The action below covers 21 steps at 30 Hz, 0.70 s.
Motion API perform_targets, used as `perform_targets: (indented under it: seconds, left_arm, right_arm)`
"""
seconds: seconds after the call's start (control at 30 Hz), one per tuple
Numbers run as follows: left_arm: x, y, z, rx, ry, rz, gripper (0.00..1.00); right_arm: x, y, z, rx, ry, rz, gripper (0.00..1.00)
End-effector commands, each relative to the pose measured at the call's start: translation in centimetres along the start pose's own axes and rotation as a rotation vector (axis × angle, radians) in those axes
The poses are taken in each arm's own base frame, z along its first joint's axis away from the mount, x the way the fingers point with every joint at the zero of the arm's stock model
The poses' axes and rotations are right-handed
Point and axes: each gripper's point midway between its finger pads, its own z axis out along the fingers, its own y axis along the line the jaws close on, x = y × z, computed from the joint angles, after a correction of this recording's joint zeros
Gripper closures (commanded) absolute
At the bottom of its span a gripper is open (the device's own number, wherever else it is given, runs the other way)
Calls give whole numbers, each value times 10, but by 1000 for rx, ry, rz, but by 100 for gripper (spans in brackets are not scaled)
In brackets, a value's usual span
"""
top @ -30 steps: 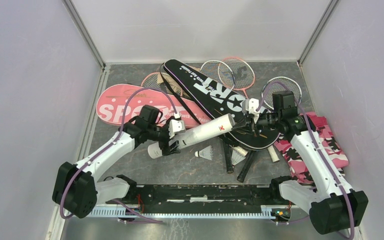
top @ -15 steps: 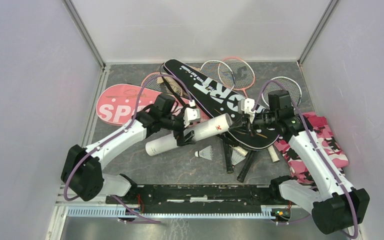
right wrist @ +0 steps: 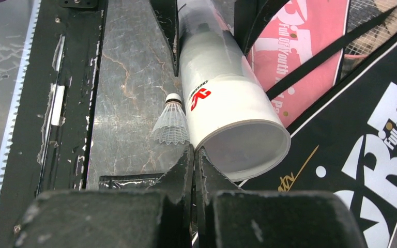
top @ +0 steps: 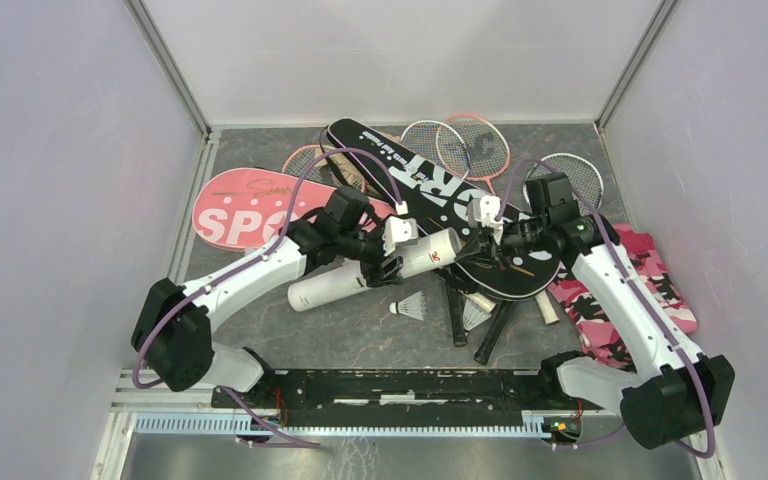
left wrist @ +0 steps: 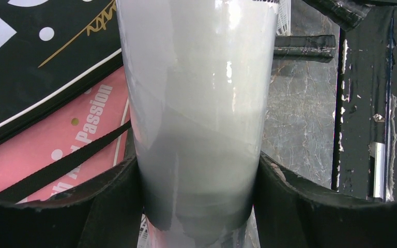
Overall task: Pack up the badminton gear
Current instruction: Open the lid of the shuttle tube, then place the lid at the center of the board.
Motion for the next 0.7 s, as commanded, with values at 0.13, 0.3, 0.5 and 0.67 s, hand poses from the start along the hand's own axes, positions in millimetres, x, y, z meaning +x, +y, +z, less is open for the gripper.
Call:
perform_targets:
  seconds: [0.13,0.3,0.5,0.67]
  left_arm:
    - [-1,-7,-28,-57,-6,100,77]
    - [10,-12,-36,-64,-1,103,79]
    - [14,-15,-45,-91,-30,94,83]
    - [8,-7,-60,-141,-77,48,84]
  right_arm:
    - [-17,5,-10,-59,26,-123,100]
    - [-20,2,-15,-38,47,-154,100]
    - [-23,0,-16,-26,50,-152,100]
    - [-16,-37,-25,186,123,-95,100]
